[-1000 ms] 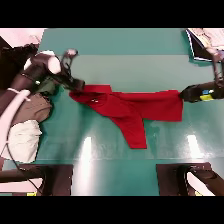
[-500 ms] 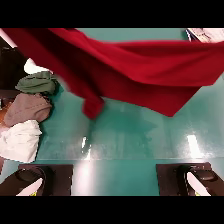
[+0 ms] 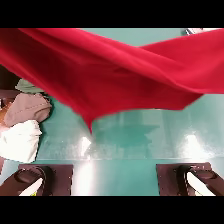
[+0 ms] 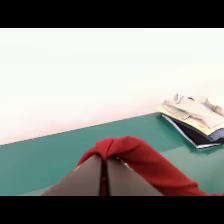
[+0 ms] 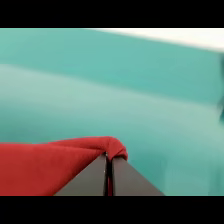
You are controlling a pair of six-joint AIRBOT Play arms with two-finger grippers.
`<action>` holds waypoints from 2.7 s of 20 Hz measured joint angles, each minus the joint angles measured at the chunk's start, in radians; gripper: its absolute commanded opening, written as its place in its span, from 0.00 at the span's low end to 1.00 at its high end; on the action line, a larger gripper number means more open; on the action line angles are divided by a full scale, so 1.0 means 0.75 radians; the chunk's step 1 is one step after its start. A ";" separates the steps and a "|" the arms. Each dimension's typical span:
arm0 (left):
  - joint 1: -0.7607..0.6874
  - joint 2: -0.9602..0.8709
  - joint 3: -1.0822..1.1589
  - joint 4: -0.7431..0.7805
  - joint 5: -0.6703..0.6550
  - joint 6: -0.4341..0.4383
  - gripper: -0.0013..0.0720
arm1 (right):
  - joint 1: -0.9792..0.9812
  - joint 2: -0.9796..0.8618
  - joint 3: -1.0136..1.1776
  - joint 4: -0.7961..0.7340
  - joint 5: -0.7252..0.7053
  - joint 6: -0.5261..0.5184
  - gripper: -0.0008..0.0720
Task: Fold the shirts.
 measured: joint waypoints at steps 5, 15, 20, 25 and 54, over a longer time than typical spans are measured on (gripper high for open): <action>0.000 -0.307 -0.086 0.064 -0.049 0.048 0.05 | 0.000 -0.326 0.033 -0.011 0.177 0.053 0.03; 0.065 -1.141 -0.131 0.063 -0.183 0.083 0.80 | 0.000 -0.816 -0.314 -0.006 -0.167 0.067 0.22; 0.186 -1.196 -0.096 0.049 -0.360 0.078 0.80 | -0.012 -0.911 -0.288 -0.002 -0.233 0.068 0.52; 0.309 -1.071 -0.172 -0.055 -0.517 0.095 0.68 | -0.070 -0.851 -0.253 0.015 -0.074 -0.014 0.36; 0.688 -0.139 -2.172 -0.858 0.184 0.427 0.67 | -0.265 -0.093 -1.048 0.489 -0.178 -0.272 0.36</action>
